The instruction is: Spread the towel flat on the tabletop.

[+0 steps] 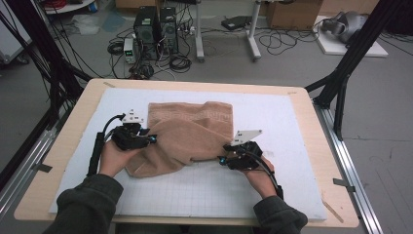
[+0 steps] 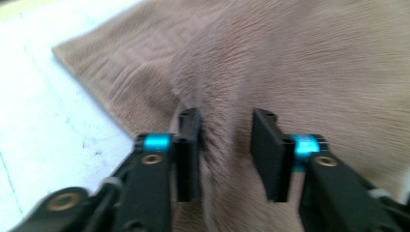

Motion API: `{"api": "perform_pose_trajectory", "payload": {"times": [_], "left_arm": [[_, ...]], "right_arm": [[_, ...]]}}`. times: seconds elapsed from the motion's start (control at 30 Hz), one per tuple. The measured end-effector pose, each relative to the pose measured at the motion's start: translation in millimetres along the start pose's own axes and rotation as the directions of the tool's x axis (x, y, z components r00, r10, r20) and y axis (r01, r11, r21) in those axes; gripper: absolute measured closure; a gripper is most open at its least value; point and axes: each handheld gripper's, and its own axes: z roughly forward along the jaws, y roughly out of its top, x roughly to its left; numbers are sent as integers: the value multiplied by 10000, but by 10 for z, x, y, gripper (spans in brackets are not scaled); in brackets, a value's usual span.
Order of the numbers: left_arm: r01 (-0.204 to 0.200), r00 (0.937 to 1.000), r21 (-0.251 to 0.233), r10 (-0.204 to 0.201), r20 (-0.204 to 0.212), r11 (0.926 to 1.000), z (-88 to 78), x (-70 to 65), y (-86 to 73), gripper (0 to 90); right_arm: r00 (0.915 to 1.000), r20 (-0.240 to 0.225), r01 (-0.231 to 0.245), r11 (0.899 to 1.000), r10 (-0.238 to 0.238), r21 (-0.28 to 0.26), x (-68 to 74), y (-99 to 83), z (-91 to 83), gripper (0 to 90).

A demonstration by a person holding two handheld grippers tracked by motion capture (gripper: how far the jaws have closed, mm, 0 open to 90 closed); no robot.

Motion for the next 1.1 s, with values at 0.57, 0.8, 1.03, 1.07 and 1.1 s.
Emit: {"api": "perform_pose_trajectory", "payload": {"times": [0.57,0.8,1.03,1.07,1.1], "left_arm": [[-1269,9883,1367,1135,1016,9824,230,-297,-380,859],[-1421,9802,289,1366,1434,9894,-69,-427,-260,872],[-2006,9553,-920,2156,2024,9753,-337,-751,85,873],[-1999,9514,-1127,2203,2152,9733,-377,-790,128,873],[-2017,9473,-1305,2272,2259,9707,-414,-823,166,873]], "right_arm": [[9993,-65,357,9994,-356,47,23,35,189,837],[9971,-338,666,9964,-685,-524,74,74,-202,837],[9945,-45,1042,9904,-1051,-904,54,243,-655,841],[9934,79,1149,9890,-1147,-930,49,271,-710,841],[9930,176,1176,9885,-1165,-948,40,295,-766,841]]}}
